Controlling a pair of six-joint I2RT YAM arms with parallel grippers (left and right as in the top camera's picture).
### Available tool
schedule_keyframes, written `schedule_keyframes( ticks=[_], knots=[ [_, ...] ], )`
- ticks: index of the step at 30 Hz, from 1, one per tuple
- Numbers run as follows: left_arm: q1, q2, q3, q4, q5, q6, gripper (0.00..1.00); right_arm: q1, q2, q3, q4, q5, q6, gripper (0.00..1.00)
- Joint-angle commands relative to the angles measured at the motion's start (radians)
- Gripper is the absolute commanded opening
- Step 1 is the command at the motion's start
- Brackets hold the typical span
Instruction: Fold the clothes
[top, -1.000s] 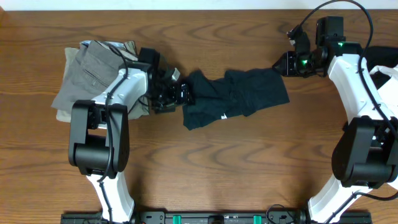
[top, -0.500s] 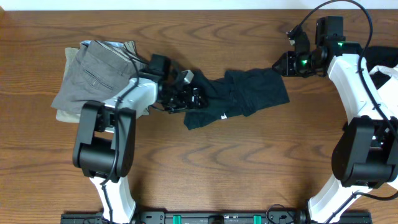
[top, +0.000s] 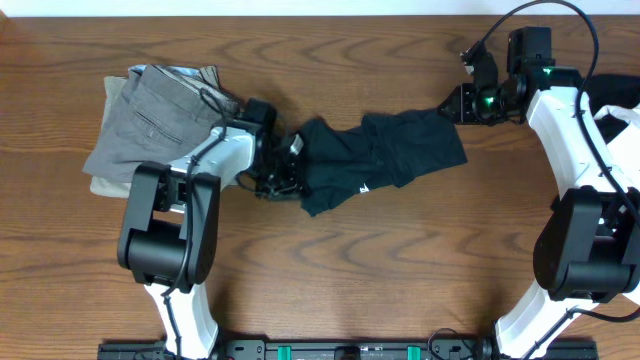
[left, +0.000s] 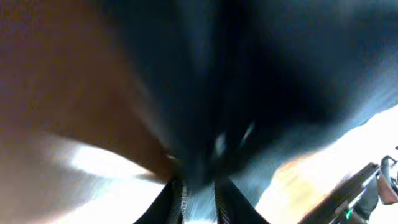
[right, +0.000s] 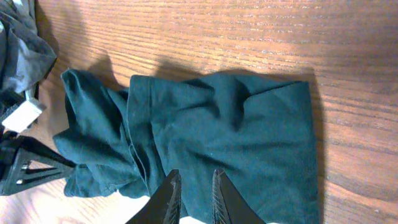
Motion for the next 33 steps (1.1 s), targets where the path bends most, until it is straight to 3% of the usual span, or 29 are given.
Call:
schedule_keyframes(
  ticks=[1, 5, 10, 15, 20, 22, 33],
  knots=[
    [0.033, -0.1, 0.033, -0.087, -0.097, 0.048, 0.19, 0.001, -0.006, 0.014, -0.003, -0.002, -0.019, 0.16],
    [0.055, -0.236, 0.035, -0.141, -0.22, 0.056, 0.18, 0.002, -0.006, 0.014, -0.002, -0.002, -0.019, 0.17],
    [0.052, -0.321, 0.035, -0.121, -0.237, 0.034, 0.58, 0.002, -0.006, 0.014, -0.003, -0.002, -0.019, 0.17],
    [0.051, -0.275, -0.02, 0.024, -0.123, -0.089, 0.7, 0.002, -0.006, 0.014, -0.006, -0.002, -0.019, 0.17],
    [0.051, -0.174, -0.064, 0.14, -0.121, -0.217, 0.79, 0.002, -0.006, 0.014, -0.006, -0.001, -0.019, 0.17],
    [0.051, -0.132, -0.067, 0.17, -0.121, -0.22, 0.89, 0.002, -0.006, 0.014, -0.005, -0.001, -0.019, 0.17],
    [0.039, 0.017, -0.067, 0.295, -0.099, -0.274, 0.92, 0.002, -0.006, 0.014, 0.0, -0.001, -0.019, 0.2]
  ],
)
